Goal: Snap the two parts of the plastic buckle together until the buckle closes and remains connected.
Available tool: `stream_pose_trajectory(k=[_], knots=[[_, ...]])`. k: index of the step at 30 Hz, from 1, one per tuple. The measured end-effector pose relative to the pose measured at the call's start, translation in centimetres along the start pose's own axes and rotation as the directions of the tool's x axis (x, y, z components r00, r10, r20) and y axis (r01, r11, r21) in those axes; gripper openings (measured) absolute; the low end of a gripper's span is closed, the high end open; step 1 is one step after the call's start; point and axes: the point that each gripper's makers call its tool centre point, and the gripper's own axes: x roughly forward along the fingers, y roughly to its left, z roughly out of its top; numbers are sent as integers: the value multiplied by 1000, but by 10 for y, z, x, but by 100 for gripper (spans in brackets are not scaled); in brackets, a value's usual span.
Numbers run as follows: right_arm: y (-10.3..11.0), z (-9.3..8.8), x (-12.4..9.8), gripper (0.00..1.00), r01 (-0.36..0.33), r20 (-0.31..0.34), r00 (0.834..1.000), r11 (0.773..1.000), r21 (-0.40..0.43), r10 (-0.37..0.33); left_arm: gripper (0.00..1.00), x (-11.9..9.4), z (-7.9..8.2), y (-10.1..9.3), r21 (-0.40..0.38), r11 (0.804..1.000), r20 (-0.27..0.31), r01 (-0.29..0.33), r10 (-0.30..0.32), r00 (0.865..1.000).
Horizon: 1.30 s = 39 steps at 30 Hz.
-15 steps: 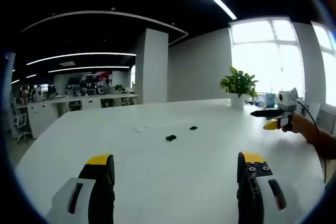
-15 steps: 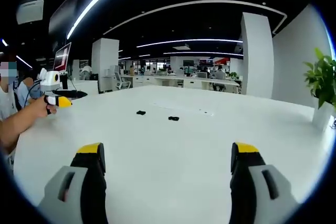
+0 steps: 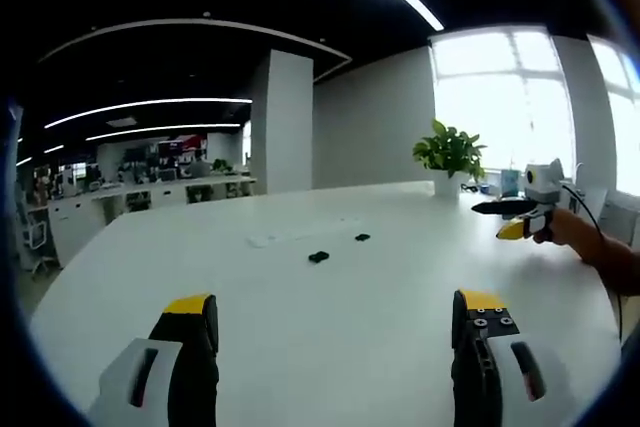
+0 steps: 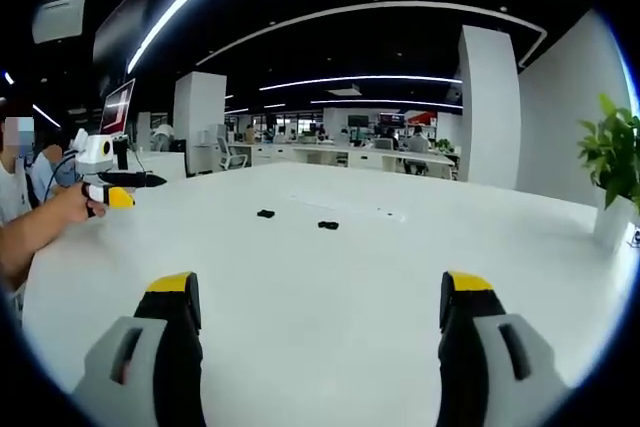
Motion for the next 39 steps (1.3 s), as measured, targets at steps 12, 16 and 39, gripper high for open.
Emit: stream_pose_trajectory(k=[12, 16, 39], knots=[[1, -3, 1, 100, -1, -9, 1000, 1000, -9, 1, 99, 1, -1, 1, -11, 1000, -5, 4, -4, 1000], [1, -5, 2, 100, 0, -17, 1000, 1000, -5, 0, 98, 1, -2, -2, -17, 1000, -10, 15, -15, 1000], [10, -9, 9, 99, -39, -28, 999, 999, 12, 39, 90, 7, 2, -16, -64, 997, -16, 44, -45, 999]])
